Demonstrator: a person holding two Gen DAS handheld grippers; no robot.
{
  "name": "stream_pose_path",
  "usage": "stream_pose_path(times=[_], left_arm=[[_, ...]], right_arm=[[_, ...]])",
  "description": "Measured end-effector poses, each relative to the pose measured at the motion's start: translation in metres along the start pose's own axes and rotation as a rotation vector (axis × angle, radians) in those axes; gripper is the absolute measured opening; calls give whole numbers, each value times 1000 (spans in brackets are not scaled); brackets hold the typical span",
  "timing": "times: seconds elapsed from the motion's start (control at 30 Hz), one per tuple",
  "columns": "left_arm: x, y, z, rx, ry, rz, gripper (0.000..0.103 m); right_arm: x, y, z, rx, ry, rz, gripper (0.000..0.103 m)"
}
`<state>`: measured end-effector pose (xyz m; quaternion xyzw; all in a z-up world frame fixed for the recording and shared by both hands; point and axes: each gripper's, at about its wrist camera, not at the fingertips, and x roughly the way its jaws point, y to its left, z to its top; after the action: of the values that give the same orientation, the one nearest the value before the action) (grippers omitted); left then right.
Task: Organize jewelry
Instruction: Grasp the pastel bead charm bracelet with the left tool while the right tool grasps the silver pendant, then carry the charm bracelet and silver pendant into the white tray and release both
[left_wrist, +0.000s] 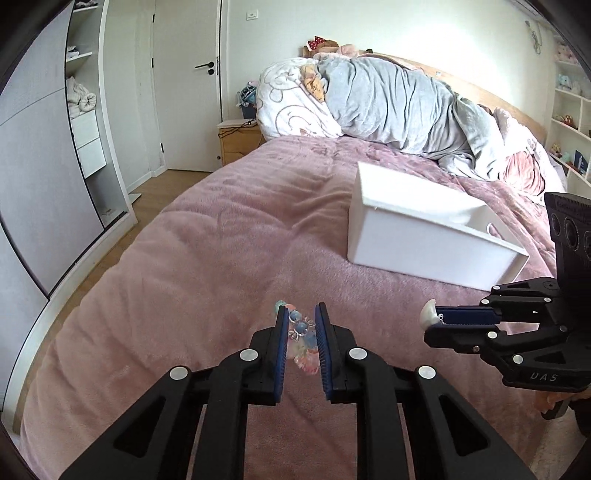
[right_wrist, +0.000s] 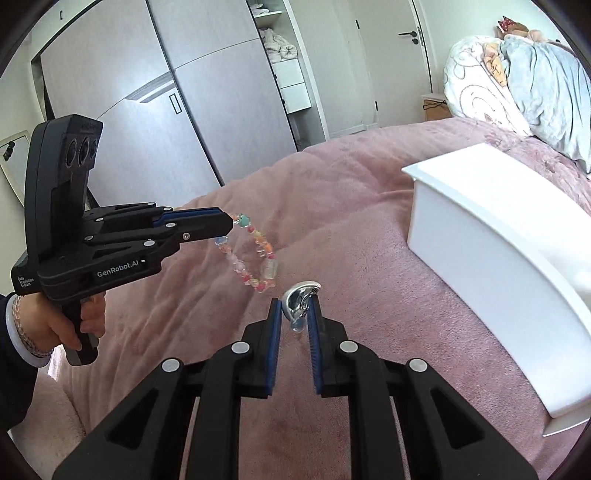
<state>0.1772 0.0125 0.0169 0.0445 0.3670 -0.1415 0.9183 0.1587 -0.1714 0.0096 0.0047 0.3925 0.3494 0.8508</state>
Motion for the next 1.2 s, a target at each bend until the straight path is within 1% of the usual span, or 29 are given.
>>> stream_pose_path(times=[0.17,0.37,0.53,0.63,0.77,0.93,1.1,1.2], left_arm=[[-30,-26,21,50,-46,-3,19],[-64,-59,54,81,-114,-35,19],[-83,-94,85,122,-167,-71,19],[-88,-115,103,146,-183,-92,19],[-83,-143,126,168,-193,-120,19],[-63,-176,150,190,-194,-156,20],[-27,-197,169,163,-167,-190,19],[2,-209,177,155,-142,-194,19]], right_arm=[[-41,-3,9,8,-64,-4,15],[-90,-23,27,87,-157,20,15],[-128,-38,42,77,-207,-18,15],[-148,-52,45,84,-233,-44,15],[-172,-73,49,92,-255,-81,15],[-197,-106,50,122,-274,-120,15],[-210,-141,51,155,-266,-154,15],[-213,-158,49,163,-247,-180,15]])
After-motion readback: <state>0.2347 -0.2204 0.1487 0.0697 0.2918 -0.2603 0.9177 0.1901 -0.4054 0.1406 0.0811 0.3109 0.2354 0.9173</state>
